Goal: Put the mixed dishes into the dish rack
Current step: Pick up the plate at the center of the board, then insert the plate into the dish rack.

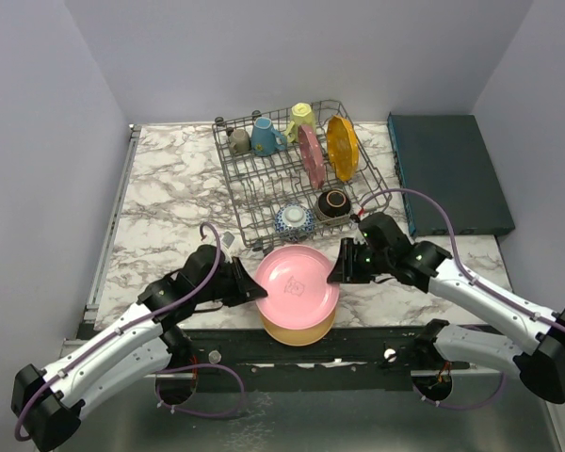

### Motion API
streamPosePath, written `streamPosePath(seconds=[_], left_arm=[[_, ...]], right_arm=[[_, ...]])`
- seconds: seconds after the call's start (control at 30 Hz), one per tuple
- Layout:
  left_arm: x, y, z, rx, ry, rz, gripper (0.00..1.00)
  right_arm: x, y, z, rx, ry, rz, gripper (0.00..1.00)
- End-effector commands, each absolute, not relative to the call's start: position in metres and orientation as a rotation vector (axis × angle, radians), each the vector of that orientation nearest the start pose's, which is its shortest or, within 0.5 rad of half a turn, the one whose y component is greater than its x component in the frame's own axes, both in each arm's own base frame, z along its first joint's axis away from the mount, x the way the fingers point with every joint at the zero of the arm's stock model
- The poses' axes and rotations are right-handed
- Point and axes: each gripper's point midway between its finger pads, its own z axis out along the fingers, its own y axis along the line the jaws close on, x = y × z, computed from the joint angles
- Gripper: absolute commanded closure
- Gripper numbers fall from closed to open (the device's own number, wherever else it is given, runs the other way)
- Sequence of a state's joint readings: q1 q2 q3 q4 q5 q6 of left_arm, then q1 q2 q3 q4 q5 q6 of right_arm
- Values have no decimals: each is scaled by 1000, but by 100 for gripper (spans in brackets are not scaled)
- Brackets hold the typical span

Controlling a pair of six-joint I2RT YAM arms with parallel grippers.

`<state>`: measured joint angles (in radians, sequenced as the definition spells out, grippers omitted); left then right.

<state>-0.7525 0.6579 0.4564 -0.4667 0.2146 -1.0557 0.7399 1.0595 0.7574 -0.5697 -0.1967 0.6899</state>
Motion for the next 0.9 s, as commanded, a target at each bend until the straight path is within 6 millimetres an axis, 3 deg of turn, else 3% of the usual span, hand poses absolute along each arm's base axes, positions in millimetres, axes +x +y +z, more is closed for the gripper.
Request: streamPosePath(seconds=[0.0, 0.87], left_arm=[[122, -228, 143, -204, 2430, -1258, 100], [114, -228, 165, -208, 2325, -1391, 100]], right_arm=[[162, 229, 133, -143, 2566, 847, 64], [143, 256, 183, -173, 2379, 1230, 65]])
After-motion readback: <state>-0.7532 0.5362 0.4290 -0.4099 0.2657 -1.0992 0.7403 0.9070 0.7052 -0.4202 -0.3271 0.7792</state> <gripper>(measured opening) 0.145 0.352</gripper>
